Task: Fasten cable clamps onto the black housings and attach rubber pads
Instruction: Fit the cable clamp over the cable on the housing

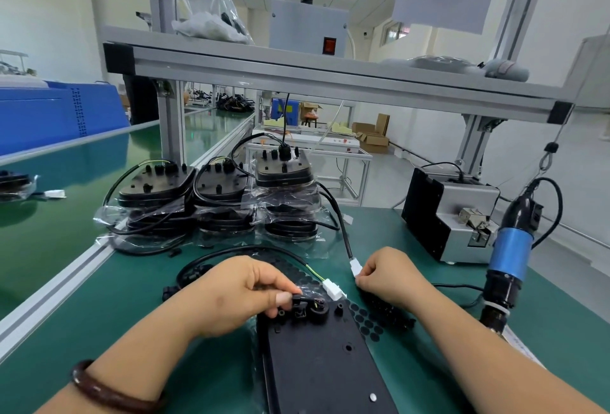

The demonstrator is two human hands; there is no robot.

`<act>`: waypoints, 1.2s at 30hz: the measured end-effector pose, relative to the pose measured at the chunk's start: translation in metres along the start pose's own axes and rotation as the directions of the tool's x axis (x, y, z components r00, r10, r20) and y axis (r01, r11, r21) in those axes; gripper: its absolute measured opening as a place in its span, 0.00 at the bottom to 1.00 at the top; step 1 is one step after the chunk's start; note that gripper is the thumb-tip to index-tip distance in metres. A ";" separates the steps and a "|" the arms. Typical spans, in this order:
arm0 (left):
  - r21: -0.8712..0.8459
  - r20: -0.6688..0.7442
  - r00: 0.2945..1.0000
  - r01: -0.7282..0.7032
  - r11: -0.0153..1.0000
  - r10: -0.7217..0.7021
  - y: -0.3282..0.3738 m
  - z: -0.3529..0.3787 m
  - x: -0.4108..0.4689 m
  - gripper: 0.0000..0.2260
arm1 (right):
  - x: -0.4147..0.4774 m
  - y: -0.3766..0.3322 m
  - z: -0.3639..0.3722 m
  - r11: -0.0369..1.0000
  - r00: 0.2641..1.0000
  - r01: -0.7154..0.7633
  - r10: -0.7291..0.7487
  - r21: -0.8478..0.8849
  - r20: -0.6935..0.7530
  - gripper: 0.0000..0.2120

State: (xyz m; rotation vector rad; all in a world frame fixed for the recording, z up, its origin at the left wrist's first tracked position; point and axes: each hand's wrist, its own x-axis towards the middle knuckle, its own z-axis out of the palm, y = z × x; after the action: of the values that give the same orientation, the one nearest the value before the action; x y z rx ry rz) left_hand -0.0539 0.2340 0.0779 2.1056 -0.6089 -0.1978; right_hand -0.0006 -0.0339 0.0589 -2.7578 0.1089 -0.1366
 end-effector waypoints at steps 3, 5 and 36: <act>-0.017 0.006 1.000 -0.003 1.000 0.003 0.000 0.000 0.000 0.08 | 0.000 0.000 0.004 1.000 1.000 0.000 0.000 -0.018 0.003 0.11; -0.020 0.007 1.000 -0.002 1.000 0.002 0.001 0.000 0.000 0.08 | 0.000 0.001 0.006 0.999 1.000 0.000 0.000 -0.040 0.004 0.10; -0.390 0.069 0.997 -0.006 0.921 0.035 -0.007 0.009 0.005 0.14 | -0.075 -0.066 0.002 0.601 0.831 0.523 -0.516 0.604 -0.206 0.13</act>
State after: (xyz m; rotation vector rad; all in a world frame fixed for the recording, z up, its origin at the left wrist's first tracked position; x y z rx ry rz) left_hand -0.0503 0.2284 0.0679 1.7107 -0.5816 -0.3575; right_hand -0.0708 0.0346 0.0760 -2.0052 -0.6463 -0.2824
